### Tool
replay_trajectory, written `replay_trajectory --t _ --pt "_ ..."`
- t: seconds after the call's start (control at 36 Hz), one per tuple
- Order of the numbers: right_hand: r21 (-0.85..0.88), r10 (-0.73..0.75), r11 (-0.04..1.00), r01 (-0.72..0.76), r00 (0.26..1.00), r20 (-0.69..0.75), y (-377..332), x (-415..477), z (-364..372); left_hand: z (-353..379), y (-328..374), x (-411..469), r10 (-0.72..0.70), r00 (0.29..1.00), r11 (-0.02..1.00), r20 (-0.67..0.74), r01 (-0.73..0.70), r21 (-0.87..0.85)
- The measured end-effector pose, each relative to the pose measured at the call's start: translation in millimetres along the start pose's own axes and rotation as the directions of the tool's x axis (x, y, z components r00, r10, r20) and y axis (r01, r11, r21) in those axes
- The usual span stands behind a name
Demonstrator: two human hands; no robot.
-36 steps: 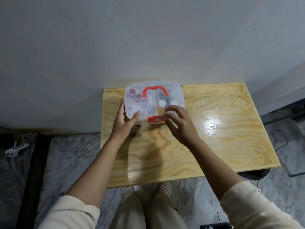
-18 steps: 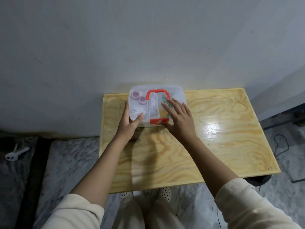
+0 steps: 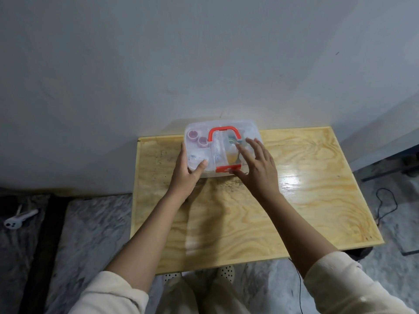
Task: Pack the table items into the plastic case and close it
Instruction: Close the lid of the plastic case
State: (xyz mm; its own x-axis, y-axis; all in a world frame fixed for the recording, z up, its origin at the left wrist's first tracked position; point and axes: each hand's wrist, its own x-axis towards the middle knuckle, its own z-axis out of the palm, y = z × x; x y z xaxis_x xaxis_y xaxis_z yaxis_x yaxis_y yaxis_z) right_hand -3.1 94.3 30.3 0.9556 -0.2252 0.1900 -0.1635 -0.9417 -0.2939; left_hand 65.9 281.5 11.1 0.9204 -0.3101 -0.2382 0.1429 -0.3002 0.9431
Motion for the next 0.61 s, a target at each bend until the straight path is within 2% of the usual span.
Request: replay_trajectory --t 0.31,0.42,0.61 --pt "-0.002 0.059 0.998 -0.059 0.997 -0.044 10.4 19.9 3.5 10.7 14.2 28.4 0.018 1.000 1.000 -0.016 -0.018 0.019" --pt "-0.014 0.059 0.998 -0.059 0.998 -0.012 11.9 21.4 4.2 10.5 13.9 30.3 0.020 1.000 0.999 -0.022 -0.019 0.026" --pt "-0.057 0.036 0.998 -0.034 0.999 0.031 12.7 22.1 1.8 17.0 18.7 27.5 0.062 0.993 0.984 -0.105 -0.043 0.174"
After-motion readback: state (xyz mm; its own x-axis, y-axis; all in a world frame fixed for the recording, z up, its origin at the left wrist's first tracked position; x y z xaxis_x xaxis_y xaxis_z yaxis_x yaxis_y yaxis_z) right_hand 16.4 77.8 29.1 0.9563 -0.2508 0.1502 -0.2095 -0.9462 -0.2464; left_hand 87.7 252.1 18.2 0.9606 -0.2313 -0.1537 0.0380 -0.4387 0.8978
